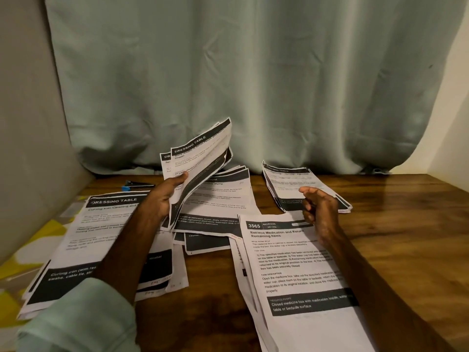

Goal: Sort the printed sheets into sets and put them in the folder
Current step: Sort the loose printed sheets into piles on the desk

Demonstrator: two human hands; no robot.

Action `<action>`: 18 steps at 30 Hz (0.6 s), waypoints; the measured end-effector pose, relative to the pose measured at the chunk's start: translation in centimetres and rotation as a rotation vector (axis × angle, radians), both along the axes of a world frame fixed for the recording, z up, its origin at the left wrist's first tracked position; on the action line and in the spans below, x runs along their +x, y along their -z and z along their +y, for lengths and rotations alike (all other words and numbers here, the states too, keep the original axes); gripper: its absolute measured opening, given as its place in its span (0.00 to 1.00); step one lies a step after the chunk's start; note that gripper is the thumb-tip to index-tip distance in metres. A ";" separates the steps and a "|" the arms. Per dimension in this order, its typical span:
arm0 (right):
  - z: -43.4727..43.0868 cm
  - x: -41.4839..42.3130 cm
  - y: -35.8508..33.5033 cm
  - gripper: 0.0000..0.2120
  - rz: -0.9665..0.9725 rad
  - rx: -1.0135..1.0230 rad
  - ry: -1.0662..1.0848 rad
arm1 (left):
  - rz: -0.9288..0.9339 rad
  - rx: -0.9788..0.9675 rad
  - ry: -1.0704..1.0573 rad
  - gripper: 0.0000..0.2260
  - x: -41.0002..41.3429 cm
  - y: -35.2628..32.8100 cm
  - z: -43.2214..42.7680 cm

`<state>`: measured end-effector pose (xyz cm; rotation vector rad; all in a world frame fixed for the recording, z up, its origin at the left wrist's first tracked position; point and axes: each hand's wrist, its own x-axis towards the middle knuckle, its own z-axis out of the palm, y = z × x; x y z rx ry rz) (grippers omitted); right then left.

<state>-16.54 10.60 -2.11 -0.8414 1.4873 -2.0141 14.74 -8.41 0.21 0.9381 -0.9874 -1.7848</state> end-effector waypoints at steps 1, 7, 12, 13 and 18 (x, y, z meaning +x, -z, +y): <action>0.0 0.0 0.0 0.10 0.002 0.001 0.001 | -0.008 -0.002 -0.003 0.11 0.0 -0.1 -0.1; -0.1 0.2 -0.1 0.09 0.030 0.011 0.004 | -0.265 -0.209 -0.277 0.15 -2.0 0.8 -0.4; -0.1 0.1 0.1 0.09 0.055 0.027 -0.003 | -0.761 -0.555 -0.329 0.15 -3.4 2.2 0.6; 0.0 0.1 0.0 0.09 0.062 0.031 0.001 | -0.805 -0.614 -0.303 0.15 -3.5 2.4 0.8; 0.2 0.2 -0.1 0.08 0.071 0.032 0.004 | -0.869 -0.785 -0.234 0.18 -3.7 2.5 1.1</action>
